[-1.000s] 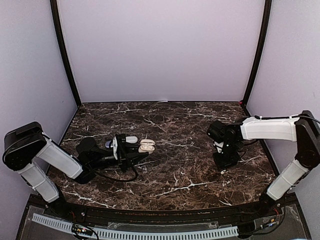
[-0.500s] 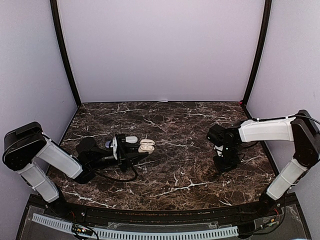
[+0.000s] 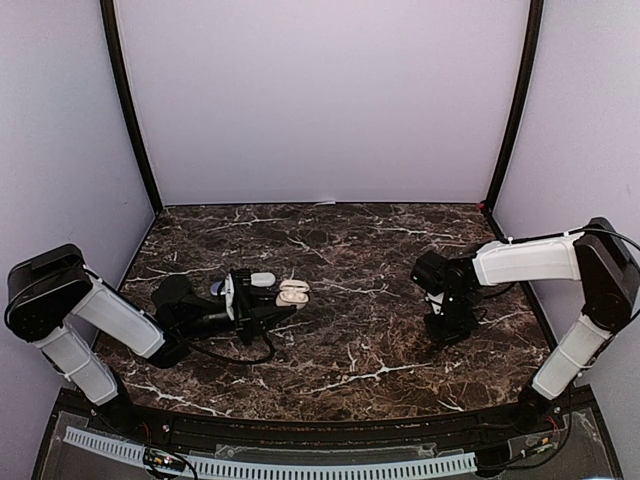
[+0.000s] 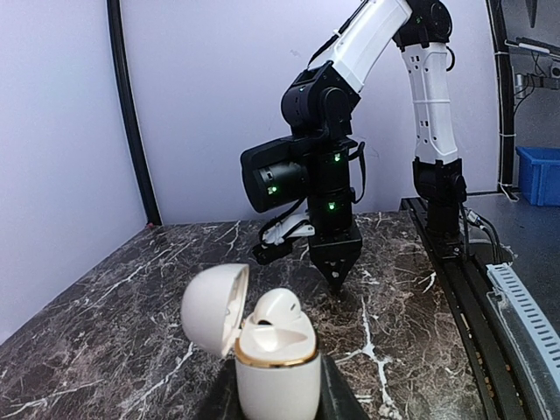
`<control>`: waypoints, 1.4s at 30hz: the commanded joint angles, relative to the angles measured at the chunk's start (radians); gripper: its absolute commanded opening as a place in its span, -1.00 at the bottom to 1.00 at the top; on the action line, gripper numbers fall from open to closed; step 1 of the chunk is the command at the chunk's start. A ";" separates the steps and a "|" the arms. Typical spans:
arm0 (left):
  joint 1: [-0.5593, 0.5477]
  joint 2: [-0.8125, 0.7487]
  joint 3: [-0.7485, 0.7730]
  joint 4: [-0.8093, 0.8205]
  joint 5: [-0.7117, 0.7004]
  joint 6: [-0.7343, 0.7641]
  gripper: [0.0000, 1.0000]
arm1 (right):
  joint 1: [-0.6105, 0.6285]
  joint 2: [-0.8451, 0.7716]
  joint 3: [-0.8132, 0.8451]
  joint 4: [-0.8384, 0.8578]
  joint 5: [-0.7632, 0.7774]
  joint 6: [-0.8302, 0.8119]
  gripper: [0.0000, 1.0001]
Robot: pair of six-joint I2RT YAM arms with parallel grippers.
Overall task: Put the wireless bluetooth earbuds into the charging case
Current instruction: Pick up the left earbud from the center of the board.
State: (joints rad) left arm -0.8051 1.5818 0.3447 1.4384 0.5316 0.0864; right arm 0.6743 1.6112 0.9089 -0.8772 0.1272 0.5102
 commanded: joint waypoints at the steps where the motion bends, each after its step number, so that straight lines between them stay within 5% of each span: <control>1: 0.006 -0.040 -0.015 -0.004 0.002 0.013 -0.92 | 0.005 0.015 -0.011 0.012 -0.003 0.004 -0.53; 14: 0.007 -0.045 -0.016 -0.009 0.004 0.016 -0.92 | 0.006 -0.049 0.019 -0.008 -0.033 0.000 -0.76; 24: 0.017 -0.018 -0.020 0.045 0.028 0.000 -0.92 | 0.006 -0.199 0.036 0.167 -0.337 -0.001 -0.81; 33: 0.018 0.036 0.012 0.109 0.053 0.072 -0.92 | 0.015 -0.360 0.000 0.592 -0.717 0.228 -0.88; 42: 0.018 0.141 0.145 0.166 0.095 0.100 -0.92 | 0.074 -0.372 -0.111 1.109 -0.859 0.594 -0.92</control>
State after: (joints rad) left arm -0.7937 1.7016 0.4267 1.5322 0.5880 0.1722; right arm 0.7185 1.2324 0.8616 -0.0933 -0.6361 0.8879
